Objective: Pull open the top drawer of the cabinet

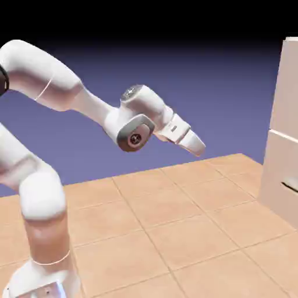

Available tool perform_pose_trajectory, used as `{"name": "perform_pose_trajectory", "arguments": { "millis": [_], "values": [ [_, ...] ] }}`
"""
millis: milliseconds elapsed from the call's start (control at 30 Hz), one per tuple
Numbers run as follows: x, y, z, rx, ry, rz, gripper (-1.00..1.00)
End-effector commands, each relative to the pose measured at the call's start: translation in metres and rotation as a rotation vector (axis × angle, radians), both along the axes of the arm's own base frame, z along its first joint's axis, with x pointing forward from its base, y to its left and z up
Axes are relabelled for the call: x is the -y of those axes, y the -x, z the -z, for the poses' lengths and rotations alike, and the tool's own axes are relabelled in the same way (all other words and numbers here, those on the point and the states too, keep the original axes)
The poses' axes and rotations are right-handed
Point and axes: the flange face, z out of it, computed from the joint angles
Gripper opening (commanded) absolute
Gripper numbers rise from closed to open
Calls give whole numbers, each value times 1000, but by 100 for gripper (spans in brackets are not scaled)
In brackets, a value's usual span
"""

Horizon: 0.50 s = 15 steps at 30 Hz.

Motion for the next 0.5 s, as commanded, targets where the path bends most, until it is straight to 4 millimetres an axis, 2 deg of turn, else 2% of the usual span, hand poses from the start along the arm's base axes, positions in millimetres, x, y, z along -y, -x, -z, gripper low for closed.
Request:
{"name": "perform_pose_trajectory", "arguments": {
  "millis": [0,233,367,467],
  "values": [
    [10,0,-15,27,-31,51,0],
    [66,17,-117,239,-252,358,0],
    [83,37,-171,371,-376,487,0],
    [88,53,-209,472,-465,560,0]
  ]
}}
